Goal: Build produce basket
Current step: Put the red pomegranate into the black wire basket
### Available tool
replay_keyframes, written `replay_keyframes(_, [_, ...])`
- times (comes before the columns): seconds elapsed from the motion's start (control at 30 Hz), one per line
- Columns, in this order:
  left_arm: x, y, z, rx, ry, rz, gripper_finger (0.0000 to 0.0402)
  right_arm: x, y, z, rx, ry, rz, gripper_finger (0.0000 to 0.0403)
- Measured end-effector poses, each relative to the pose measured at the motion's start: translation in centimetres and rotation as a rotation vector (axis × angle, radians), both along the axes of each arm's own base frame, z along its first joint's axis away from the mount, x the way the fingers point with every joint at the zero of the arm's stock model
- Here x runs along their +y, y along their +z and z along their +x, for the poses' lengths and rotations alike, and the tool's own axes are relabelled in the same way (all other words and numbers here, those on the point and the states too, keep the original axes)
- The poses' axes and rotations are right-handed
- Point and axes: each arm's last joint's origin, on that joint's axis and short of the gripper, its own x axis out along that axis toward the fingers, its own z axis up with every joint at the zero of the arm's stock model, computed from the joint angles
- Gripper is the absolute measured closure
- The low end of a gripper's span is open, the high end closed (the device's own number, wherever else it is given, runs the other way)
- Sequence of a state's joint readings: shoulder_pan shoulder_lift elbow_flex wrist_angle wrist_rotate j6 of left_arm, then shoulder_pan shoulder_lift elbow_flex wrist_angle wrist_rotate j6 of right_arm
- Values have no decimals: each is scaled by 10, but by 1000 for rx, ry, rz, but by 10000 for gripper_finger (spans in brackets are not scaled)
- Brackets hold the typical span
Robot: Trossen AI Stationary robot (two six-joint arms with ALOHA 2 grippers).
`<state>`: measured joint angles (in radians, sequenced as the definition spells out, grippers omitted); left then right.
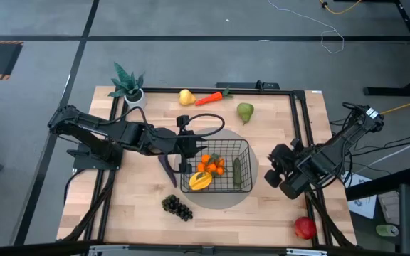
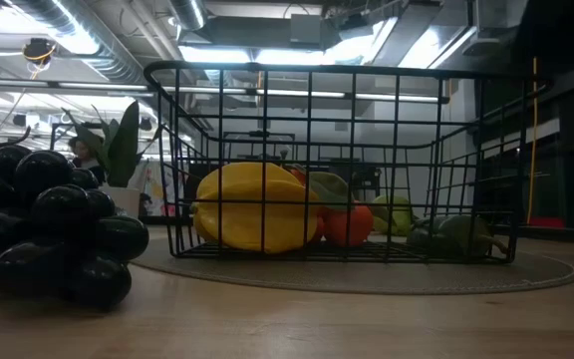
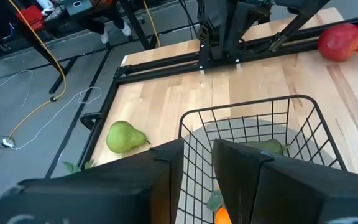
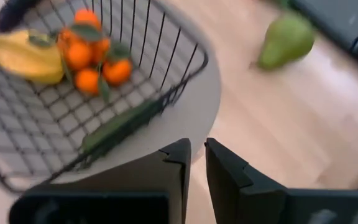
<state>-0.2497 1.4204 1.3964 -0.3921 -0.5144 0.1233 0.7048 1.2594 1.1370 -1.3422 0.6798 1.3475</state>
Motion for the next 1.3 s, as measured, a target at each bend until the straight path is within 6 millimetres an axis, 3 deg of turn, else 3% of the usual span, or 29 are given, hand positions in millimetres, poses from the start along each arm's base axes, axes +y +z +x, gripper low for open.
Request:
replay_keyframes(0.27, [0,-3,-1,32,0,8,325,17,-4,4,172,62,404,360])
replay_keyframes(0.43, [1,-4,-2,45,2,12,325,44,-14,8,383,93,724,360])
replay_keyframes(0.57, [1,-4,-2,43,4,7,325,69,-30,7,597,47,869,371])
replay_keyframes(0.8, [1,-4,-2,42,4,6,325,94,-47,3,882,-120,1011,398])
replay_keyframes(1.0, [1,-4,-2,42,4,5,325,119,-42,-2,860,-211,1144,398])
replay_keyframes(1.3, [1,-4,-2,42,4,5,325,137,-47,-22,853,-400,1085,402])
